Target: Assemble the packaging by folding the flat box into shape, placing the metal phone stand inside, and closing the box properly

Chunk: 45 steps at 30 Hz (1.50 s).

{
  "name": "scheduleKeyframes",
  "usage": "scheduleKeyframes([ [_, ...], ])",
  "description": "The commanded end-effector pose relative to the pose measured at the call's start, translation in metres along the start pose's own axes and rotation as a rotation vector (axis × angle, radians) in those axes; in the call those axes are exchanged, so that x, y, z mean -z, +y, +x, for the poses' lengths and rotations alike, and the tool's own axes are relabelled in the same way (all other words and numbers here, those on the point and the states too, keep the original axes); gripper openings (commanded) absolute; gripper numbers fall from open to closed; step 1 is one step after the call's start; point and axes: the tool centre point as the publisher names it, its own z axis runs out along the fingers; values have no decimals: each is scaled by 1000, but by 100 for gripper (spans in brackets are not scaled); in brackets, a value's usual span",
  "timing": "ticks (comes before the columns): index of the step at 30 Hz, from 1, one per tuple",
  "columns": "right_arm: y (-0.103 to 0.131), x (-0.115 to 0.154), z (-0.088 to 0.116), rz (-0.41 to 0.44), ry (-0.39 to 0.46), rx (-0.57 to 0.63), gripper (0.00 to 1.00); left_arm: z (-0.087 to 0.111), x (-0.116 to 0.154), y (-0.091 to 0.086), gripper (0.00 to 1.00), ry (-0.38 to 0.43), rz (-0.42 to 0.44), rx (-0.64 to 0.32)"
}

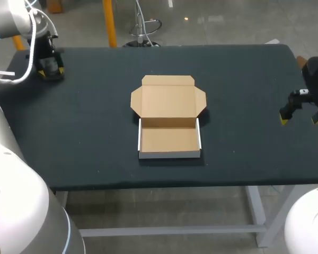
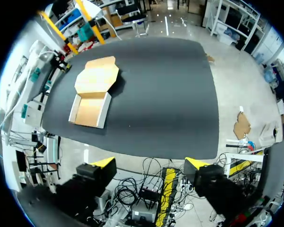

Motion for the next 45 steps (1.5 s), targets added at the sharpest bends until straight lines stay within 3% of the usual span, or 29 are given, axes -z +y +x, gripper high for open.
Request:
scheduleKeyframes([
  [1,2,3,1,-19,-4,34,100,4,25,33,0,-2,77,-8],
  [11,16,-11,25,-163,156,451,100,20,51,75,0,28,97,-96],
  [19,11,-21,23,-263,275,672,100,37,75,110,0,48,115,-157],
  [23,5,-27,21,-283,330,747,100,46,84,126,0,60,123,-181],
  [35,2,-40,30,-292,387,906,100,62,101,159,0,79,127,-220],
  [45,2,-40,30,-292,387,906,100,71,116,184,0,56,126,-248],
])
